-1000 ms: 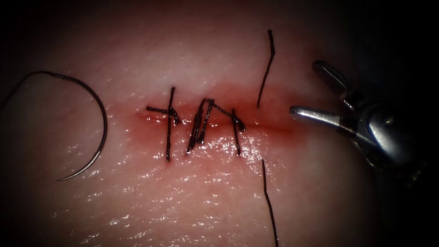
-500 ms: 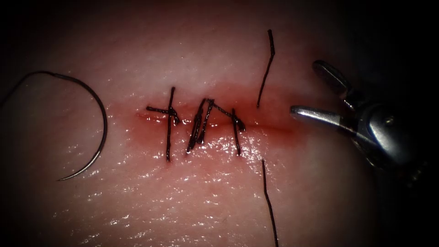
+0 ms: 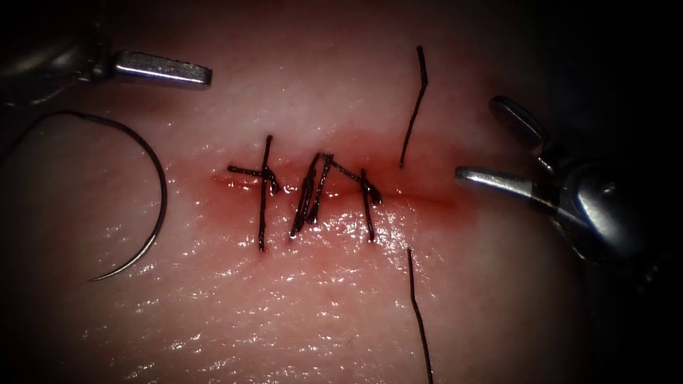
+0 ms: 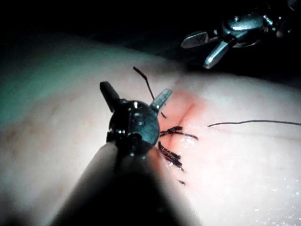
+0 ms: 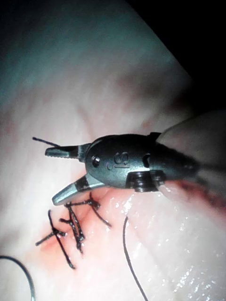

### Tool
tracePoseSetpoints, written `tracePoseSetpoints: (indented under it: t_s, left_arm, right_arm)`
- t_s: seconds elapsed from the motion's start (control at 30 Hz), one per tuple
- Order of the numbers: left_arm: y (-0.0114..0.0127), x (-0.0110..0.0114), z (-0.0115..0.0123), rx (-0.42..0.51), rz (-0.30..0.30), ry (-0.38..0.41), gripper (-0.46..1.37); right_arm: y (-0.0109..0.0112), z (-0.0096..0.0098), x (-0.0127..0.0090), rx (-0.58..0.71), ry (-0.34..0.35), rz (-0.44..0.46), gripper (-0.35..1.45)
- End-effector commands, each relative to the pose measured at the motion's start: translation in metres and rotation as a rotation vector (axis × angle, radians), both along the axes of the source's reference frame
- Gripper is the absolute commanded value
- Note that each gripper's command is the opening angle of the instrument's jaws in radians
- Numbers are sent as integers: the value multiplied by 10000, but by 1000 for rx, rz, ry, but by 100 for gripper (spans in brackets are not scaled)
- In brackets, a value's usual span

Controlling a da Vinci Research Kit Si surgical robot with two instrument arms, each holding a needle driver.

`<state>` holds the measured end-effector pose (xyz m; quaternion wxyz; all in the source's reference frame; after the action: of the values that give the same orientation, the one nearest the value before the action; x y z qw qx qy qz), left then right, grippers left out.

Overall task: Wound Closure
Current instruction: Set down the needle with the left gripper, then grab a working length of suture with the left gripper

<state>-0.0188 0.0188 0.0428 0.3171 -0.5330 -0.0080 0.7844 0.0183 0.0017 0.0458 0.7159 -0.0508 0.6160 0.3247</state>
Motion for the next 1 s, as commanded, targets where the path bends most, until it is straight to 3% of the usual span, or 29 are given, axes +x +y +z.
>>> tracePoseSetpoints:
  t_s: [0.03, 0.23, 0.5, 0.67, 0.87, 1.0]
  left_arm:
    - [-3, -3, 1, 4, 11, -7, 83]
    - [-35, -31, 7, 18, 63, -14, 83]
    - [-60, -36, 15, 1, 104, -43, 83]
    - [-75, -41, 21, -56, 187, -21, 83]
    - [-91, -56, 27, -171, 262, 17, 85]
    - [-103, -72, 33, -247, 316, 60, 85]
  right_arm:
    - [0, 0, 0, 1, 1, -1, 97]
    - [0, 1, -1, -46, -22, -13, 84]
    - [2, 3, -11, -27, -40, -51, 78]
    - [3, 3, -14, 23, -102, -119, 81]
    - [3, 3, -14, 23, -51, -207, 75]
    - [5, 4, -13, 20, -43, -219, 75]
